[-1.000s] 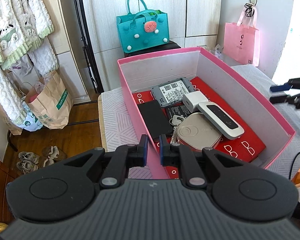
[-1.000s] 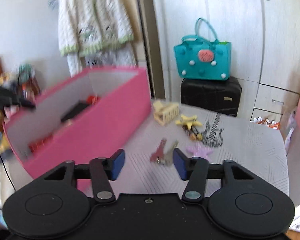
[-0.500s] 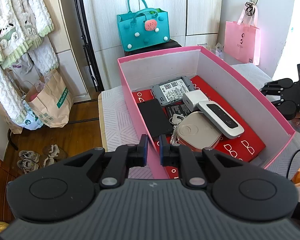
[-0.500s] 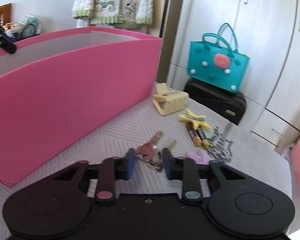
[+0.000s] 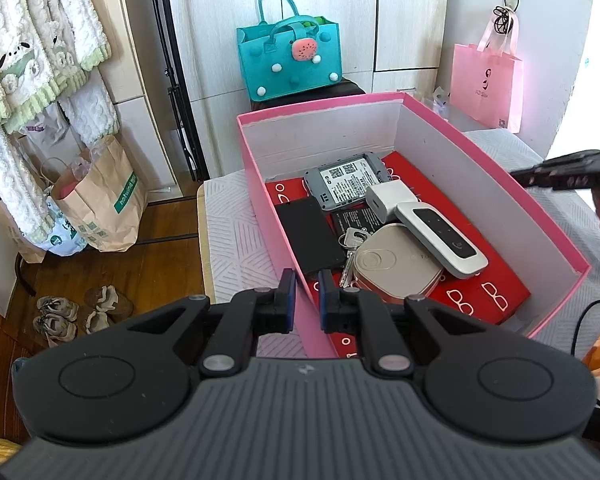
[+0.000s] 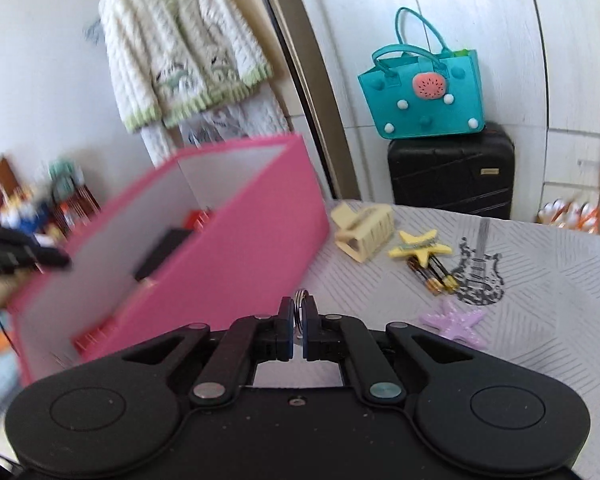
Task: Organize rigid objects
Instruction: 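Close the right gripper on the metal keys, then carry the keys with the right gripper into the pink box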
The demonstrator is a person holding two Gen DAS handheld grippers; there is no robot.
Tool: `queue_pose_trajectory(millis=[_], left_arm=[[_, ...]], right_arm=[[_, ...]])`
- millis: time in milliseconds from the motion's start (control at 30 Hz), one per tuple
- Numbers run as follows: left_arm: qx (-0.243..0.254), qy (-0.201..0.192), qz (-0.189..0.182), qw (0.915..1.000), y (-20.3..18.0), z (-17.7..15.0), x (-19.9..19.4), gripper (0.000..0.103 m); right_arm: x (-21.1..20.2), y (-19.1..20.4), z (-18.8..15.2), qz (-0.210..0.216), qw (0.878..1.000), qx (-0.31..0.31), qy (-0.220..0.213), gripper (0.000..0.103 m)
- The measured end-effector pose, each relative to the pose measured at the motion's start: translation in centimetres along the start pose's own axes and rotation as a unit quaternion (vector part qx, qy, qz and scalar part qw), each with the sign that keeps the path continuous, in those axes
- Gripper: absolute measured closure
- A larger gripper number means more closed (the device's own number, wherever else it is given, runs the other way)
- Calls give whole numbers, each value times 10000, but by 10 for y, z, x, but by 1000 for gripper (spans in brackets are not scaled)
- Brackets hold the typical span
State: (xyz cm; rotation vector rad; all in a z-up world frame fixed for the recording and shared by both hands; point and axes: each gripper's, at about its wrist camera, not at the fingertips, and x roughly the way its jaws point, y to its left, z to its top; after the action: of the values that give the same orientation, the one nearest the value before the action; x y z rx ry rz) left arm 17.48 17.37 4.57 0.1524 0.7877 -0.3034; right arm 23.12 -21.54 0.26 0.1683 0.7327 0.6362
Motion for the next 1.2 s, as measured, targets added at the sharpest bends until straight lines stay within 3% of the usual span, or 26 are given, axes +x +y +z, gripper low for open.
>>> queue_pose_trajectory(millis=[200,467,633,867,1067,1200], left_arm=[[-18,-4,-17,10000,1,0,-1,93],[-108,73,-76,9999,4,2,-3,93],[46,-16,-20,10000,0,-2,-7,93],[39,-18,-39,10000,1,-1,-7,93],[4,-6,-99,10000,3,0,-7,93],[43,0,-129,9999,4,0,-6,93]], right_arm=[[-21,16,26,467,9981,169,-360,98],[-44,65,62,811,9933,-353,-743,98],[-28,93,71,1274,9896,-489,-458,98],[27,132,63,1697,9832,-482,470,98],[64,154,65,1593,9817,-680,791,98],[76,154,78,1285,9865,-778,650,98]])
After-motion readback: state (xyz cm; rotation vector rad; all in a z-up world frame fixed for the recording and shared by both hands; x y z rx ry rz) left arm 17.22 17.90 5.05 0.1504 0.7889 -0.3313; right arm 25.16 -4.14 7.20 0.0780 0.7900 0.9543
